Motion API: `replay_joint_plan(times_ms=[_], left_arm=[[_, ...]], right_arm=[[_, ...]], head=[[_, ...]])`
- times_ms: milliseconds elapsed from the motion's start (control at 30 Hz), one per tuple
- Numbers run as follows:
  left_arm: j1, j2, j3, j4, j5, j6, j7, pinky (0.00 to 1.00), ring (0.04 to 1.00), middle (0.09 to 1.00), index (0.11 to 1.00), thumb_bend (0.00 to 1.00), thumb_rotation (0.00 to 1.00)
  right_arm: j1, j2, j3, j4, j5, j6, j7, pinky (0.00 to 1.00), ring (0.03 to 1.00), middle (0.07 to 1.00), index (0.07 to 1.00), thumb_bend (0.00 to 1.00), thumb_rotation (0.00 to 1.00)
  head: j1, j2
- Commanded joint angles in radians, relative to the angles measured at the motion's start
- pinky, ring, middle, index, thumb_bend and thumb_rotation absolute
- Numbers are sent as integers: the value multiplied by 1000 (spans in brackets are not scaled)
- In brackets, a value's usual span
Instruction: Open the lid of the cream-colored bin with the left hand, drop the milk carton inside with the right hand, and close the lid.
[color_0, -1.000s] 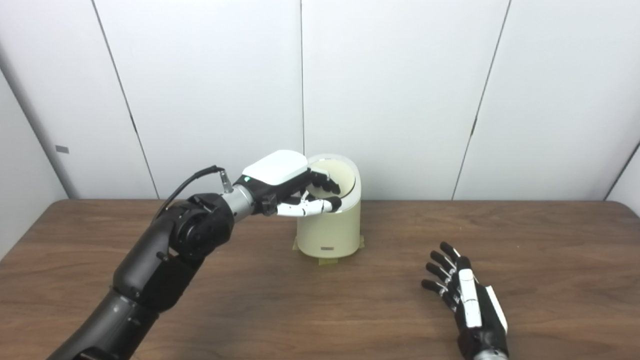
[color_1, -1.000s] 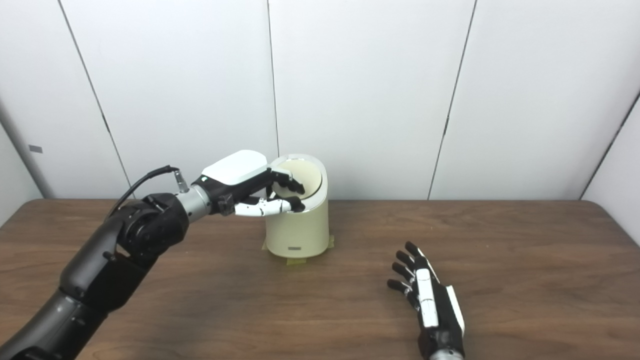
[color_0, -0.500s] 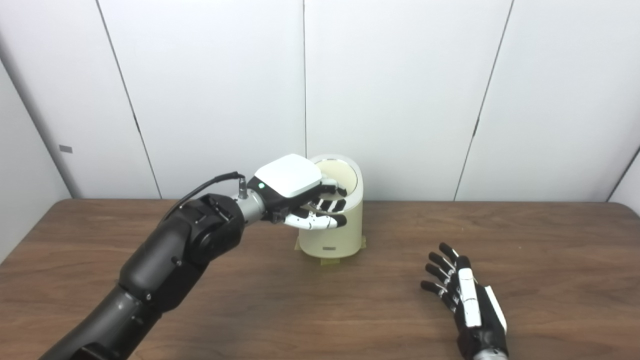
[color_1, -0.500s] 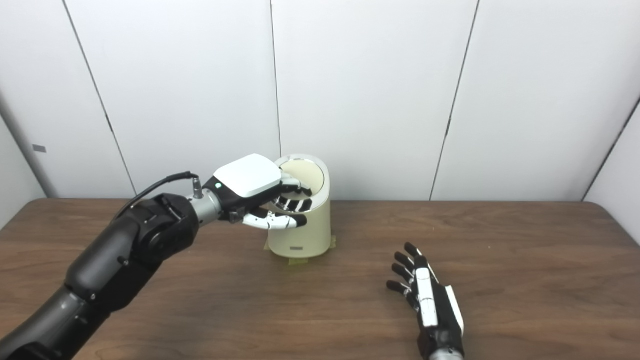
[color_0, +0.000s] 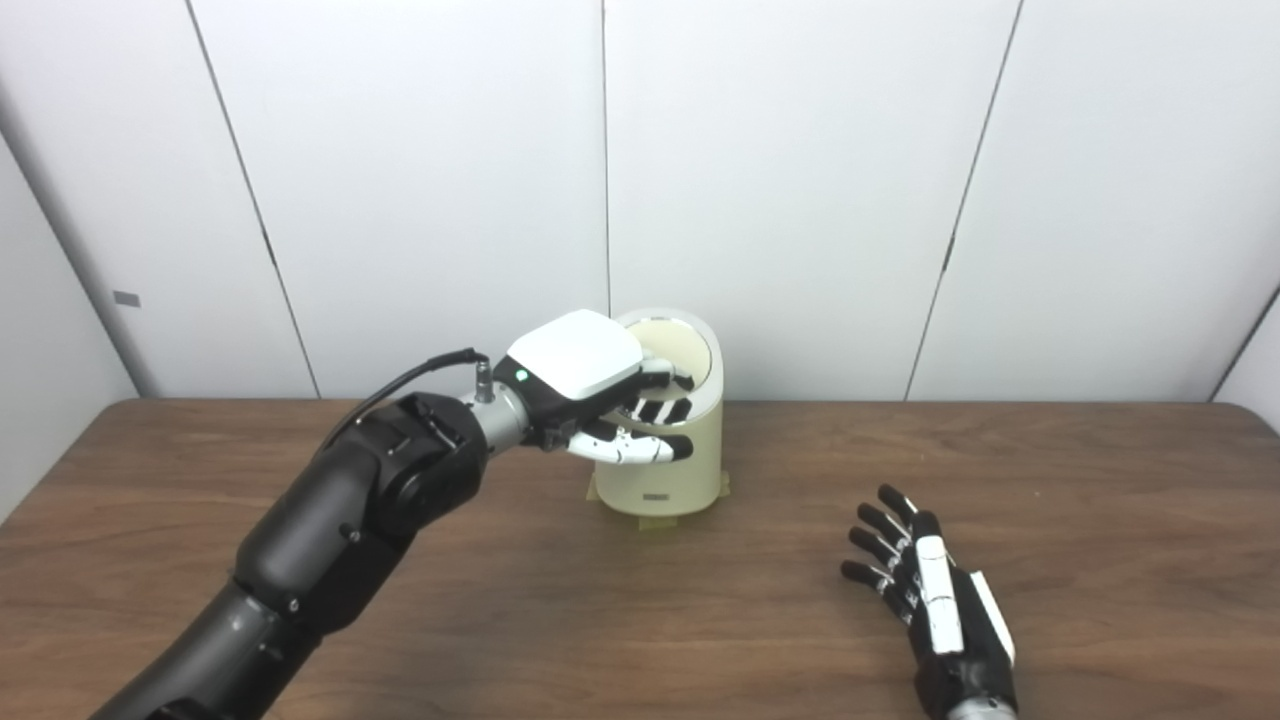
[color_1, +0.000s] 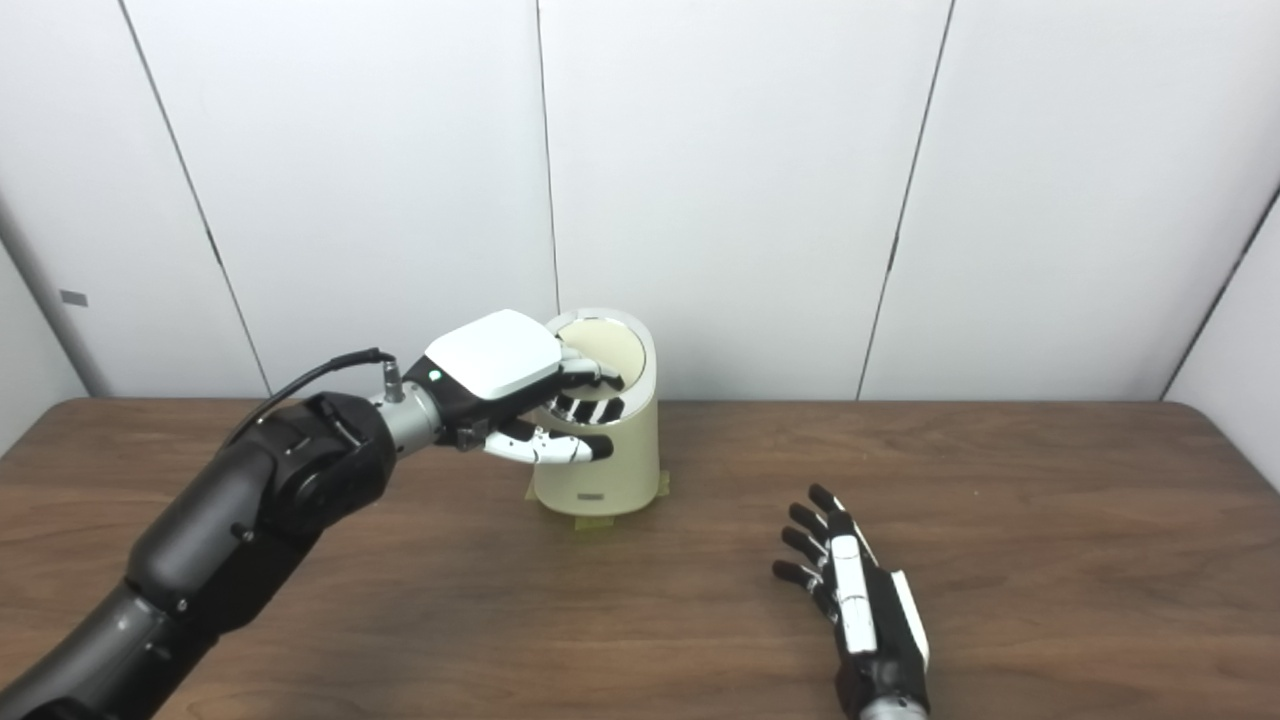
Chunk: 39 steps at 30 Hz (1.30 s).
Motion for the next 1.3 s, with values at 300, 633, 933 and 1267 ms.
replay_joint_plan(times_ms=[300,633,933,1267], left_arm=[[126,-273,392,-234,-457,333,151,775,827,824,859,382,913],[359,-288,501,-429,-648,489,186,861,876,874,909,382,953],[576,-289,538,-499,-747,509,235,951,937,943,962,297,1000],[711,-335,558,-488,-863,503,278,1000,1000,994,999,358,1000]], right_arm=[[-21,-21,-16,-26,28,-92,22,751,869,885,921,612,964],[-18,-38,-8,-79,55,-90,42,796,886,894,909,631,920],[-24,-60,5,-126,29,-67,48,889,928,924,910,630,949],[-21,-106,17,-131,34,-37,78,995,994,981,949,603,996]], head=[[-7,5],[-28,34],[-24,51],[-5,63]])
